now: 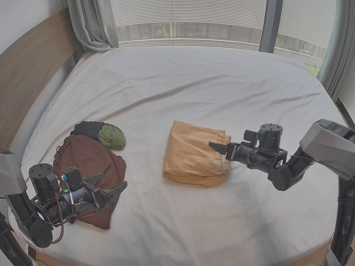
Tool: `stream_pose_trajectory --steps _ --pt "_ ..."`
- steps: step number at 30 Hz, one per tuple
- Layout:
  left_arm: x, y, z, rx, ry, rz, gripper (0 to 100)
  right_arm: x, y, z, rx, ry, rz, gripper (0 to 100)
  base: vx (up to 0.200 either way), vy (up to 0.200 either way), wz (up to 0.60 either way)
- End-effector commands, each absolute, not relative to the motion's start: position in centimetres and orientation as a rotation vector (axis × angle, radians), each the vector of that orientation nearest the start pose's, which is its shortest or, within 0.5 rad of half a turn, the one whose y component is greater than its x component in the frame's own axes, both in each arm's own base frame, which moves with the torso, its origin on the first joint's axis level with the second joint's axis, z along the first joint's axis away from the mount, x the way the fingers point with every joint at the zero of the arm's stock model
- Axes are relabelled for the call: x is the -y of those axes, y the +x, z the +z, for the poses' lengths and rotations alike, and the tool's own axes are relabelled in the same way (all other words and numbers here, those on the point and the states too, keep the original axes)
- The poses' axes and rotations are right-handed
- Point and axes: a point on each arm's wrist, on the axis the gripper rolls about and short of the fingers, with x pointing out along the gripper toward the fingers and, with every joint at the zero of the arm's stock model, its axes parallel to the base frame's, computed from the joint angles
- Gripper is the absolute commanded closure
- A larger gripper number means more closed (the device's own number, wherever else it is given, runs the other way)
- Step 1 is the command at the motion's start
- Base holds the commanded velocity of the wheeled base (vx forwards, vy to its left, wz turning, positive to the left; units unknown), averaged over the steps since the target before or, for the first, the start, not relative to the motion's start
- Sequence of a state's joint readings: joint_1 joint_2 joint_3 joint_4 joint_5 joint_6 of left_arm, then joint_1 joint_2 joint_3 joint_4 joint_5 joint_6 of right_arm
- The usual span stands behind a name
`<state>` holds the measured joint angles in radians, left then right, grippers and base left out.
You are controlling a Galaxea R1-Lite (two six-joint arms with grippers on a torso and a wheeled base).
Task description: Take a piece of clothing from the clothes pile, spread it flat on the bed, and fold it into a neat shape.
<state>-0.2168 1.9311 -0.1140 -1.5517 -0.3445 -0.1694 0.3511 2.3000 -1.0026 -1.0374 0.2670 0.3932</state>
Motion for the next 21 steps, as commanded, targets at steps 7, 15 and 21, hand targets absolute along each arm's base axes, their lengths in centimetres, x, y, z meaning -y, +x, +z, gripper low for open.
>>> stream_pose_trajectory --steps 7,15,21 --pt "12.1 17.7 10.5 -0.187 -0.160 -0.907 0 -6.2 24.1 17.2 -0.132 0.273 0.483 0 0.000 0.000 0.00" --pt "9.9 14.2 12.8 -0.080 -0.179 -0.895 0 -3.0 17.0 18.9 0.000 0.252 0.417 0 0.000 0.000 0.00" --pt "6.6 13.1 15.3 0.070 -0.192 -0.739 0 -2.3 12.3 20.2 0.085 0.245 0.423 0 0.000 0.000 0.00"
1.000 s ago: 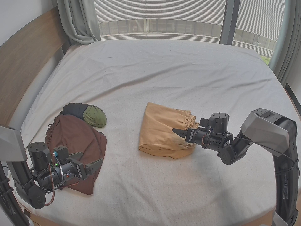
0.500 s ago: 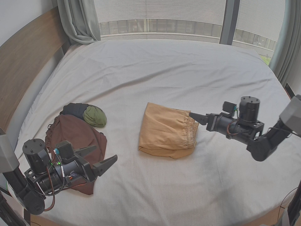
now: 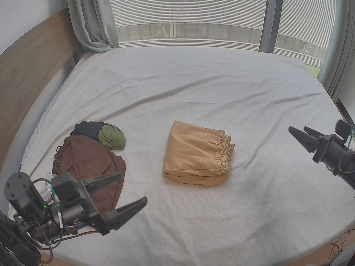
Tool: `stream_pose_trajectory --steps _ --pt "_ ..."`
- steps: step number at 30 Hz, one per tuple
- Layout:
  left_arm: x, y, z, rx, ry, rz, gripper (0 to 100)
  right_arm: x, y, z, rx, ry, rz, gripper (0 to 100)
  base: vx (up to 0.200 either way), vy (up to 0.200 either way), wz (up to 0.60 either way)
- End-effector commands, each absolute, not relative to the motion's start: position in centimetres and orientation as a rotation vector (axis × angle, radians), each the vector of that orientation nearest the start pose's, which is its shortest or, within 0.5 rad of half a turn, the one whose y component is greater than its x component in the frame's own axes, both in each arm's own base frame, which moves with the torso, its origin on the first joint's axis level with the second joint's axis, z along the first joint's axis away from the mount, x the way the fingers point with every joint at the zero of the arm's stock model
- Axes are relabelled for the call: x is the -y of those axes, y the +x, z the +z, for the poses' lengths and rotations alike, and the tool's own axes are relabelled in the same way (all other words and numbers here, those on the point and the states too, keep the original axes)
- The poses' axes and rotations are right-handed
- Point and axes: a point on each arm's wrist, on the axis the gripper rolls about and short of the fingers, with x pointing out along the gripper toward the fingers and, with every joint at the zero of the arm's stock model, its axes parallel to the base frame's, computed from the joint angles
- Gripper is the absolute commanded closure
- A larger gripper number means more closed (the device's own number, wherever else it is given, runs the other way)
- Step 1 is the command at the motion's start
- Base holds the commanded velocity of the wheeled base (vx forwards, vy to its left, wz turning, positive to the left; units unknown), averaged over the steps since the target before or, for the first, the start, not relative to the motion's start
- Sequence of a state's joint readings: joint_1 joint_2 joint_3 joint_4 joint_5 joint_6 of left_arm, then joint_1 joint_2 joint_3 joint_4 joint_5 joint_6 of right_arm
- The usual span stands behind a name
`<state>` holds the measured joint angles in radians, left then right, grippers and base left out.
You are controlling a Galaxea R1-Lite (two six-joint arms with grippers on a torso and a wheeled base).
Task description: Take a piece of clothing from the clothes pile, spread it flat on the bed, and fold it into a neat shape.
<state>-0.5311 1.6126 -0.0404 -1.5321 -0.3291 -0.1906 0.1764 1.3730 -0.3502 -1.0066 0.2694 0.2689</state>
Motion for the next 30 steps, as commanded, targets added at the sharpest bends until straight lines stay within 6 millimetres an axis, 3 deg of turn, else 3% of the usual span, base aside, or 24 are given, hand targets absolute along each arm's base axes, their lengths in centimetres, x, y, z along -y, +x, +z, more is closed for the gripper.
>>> stream_pose_trajectory --steps 1,5,9,12,19,22,25,30 --pt "6.5 13.0 15.4 0.078 -0.191 -0.733 0 -2.3 12.1 20.3 0.090 0.246 0.424 0 0.000 0.000 0.00" --pt "4.8 11.0 16.4 0.133 -0.185 -0.677 0 -1.7 8.2 20.8 0.136 0.240 0.418 0 0.000 0.000 0.00" --pt "3.9 9.6 16.5 0.130 -0.167 -0.635 0 -1.3 6.1 20.6 0.153 0.238 0.406 0 0.000 0.000 0.00" --pt "2.8 6.7 16.0 0.111 -0.158 -0.637 0 -0.8 3.0 20.2 0.221 0.217 0.378 0 0.000 0.000 0.00" --pt "1.3 2.4 14.4 0.125 -0.149 -0.590 0 -0.4 -2.4 14.9 0.253 0.211 0.386 0 0.000 0.000 0.00" --pt "1.1 1.3 13.9 0.145 -0.146 -0.572 0 -0.4 -2.8 12.9 0.231 0.205 0.378 0 0.000 0.000 0.00" --pt "0.7 -0.1 12.8 0.160 -0.136 -0.530 0 -0.4 -1.8 10.8 0.185 0.114 0.340 0 0.000 0.000 0.00" --pt "0.6 -1.3 11.8 0.194 -0.114 -0.469 0 0.0 -1.5 9.8 0.097 0.080 0.120 0 0.000 0.000 0.00"
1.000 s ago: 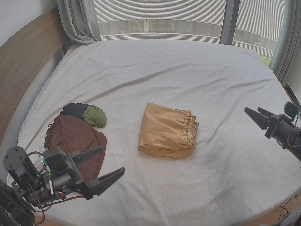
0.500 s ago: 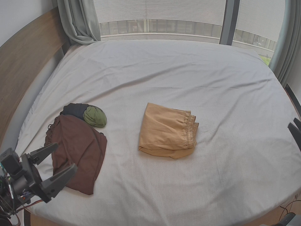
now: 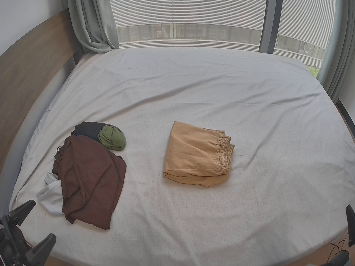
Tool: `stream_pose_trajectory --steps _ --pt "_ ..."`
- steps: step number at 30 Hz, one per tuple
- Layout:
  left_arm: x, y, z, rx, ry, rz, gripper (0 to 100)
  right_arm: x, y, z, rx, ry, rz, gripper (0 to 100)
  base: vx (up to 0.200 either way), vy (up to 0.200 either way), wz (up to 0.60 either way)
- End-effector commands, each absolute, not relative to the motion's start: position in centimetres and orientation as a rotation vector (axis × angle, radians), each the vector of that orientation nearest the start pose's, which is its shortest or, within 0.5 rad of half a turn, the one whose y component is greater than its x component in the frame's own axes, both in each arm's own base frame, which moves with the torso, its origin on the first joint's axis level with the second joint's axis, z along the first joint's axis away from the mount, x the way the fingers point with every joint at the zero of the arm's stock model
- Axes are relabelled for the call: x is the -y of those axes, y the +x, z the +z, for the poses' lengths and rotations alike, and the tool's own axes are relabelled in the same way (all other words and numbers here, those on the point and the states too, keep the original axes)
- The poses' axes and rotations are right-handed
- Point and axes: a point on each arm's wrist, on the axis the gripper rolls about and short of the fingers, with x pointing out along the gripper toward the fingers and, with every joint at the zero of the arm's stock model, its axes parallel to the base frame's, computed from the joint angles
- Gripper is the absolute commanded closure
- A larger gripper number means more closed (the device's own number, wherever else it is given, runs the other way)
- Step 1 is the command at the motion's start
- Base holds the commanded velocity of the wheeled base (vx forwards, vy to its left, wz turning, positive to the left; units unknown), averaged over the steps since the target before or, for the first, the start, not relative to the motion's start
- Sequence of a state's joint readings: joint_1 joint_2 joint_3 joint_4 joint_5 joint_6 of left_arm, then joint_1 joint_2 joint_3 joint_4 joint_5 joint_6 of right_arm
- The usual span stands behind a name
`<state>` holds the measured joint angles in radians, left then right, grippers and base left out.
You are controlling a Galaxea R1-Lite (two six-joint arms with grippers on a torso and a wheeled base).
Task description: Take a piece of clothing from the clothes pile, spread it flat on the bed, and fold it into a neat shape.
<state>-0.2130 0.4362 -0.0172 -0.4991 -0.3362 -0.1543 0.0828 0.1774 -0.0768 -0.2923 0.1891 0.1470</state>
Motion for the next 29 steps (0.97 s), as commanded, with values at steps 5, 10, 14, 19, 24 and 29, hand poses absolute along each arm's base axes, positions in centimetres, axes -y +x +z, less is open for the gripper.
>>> stream_pose_trajectory --steps 5,10,14,19,24,29 --pt "0.7 -2.2 9.7 0.149 -0.064 -0.348 0 0.2 -1.4 8.5 -0.027 0.081 0.034 0 0.000 0.000 0.00" --pt "0.4 -2.3 8.2 0.060 -0.042 -0.172 0 0.1 -2.3 7.5 0.000 0.037 -0.077 0 0.000 0.000 0.00" --pt "0.2 -2.3 8.2 0.064 -0.051 -0.072 0 0.1 -2.2 7.7 -0.004 0.031 -0.052 0 0.000 0.000 0.00" --pt "-0.1 -2.3 7.6 0.009 -0.039 0.063 0 0.0 -2.2 7.6 -0.008 -0.008 -0.023 0 0.000 0.000 0.00" --pt "0.0 -2.3 7.6 0.006 -0.012 0.025 0 0.0 -2.2 7.6 -0.008 0.014 -0.011 0 0.000 0.000 0.00" --pt "0.0 -2.3 7.6 0.006 -0.011 0.018 0 0.0 -2.2 7.6 -0.007 0.018 -0.029 0 0.000 0.000 0.00"
